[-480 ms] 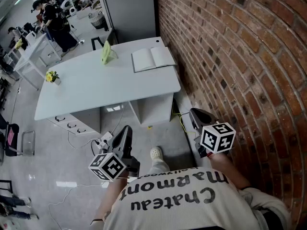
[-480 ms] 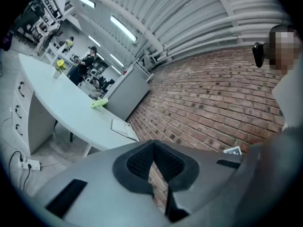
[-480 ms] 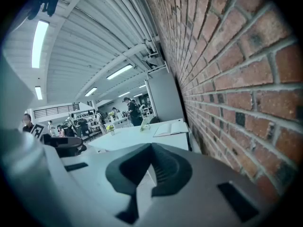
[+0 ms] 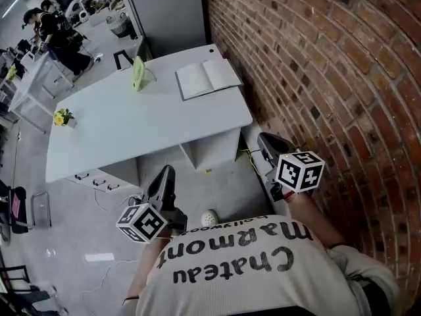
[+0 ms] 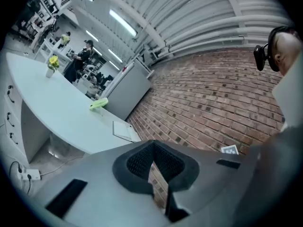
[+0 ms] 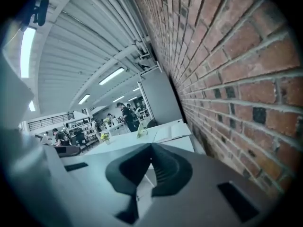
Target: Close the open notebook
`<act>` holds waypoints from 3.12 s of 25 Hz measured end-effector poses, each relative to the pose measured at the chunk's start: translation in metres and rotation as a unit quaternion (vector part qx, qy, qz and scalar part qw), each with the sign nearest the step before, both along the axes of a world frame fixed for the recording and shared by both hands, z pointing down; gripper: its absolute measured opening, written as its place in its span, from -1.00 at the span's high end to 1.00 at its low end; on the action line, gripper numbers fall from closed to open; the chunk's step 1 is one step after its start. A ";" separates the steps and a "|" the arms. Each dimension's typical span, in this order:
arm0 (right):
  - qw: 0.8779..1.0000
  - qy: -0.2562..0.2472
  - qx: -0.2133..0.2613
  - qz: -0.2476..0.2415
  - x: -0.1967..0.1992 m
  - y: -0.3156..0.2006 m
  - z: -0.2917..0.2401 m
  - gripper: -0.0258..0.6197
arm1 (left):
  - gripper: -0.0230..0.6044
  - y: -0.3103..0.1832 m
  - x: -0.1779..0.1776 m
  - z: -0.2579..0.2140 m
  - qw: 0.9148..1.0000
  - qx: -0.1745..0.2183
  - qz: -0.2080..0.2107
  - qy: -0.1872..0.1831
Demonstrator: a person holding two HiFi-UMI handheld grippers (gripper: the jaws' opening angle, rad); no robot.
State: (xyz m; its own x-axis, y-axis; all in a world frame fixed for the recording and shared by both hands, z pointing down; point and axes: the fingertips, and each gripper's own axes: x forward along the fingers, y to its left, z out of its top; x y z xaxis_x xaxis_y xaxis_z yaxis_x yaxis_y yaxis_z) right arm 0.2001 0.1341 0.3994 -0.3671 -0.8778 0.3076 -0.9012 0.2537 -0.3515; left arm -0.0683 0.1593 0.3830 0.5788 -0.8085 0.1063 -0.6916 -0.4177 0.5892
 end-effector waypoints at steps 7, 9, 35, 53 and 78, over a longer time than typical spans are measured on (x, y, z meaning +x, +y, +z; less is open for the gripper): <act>0.999 -0.004 0.031 0.032 -0.013 -0.055 -0.019 0.91 | 0.92 -0.067 -0.021 -0.010 1.000 0.004 0.020 -0.003; 0.999 -0.002 0.033 0.040 -0.016 -0.067 -0.021 0.91 | 0.92 -0.081 -0.026 -0.013 1.000 0.003 0.025 -0.005; 0.996 0.007 -0.059 0.067 -0.023 -0.175 0.062 0.91 | 0.92 -0.182 -0.065 0.031 0.999 -0.036 -0.009 0.004; 0.999 -0.010 -0.034 -0.001 0.009 -0.352 0.042 0.91 | 0.92 -0.302 -0.032 0.005 0.997 -0.012 -0.079 0.005; 0.975 -0.061 -0.205 0.056 0.098 -0.409 0.211 0.20 | 0.92 -0.358 -0.015 0.052 0.990 -0.061 -0.129 -0.017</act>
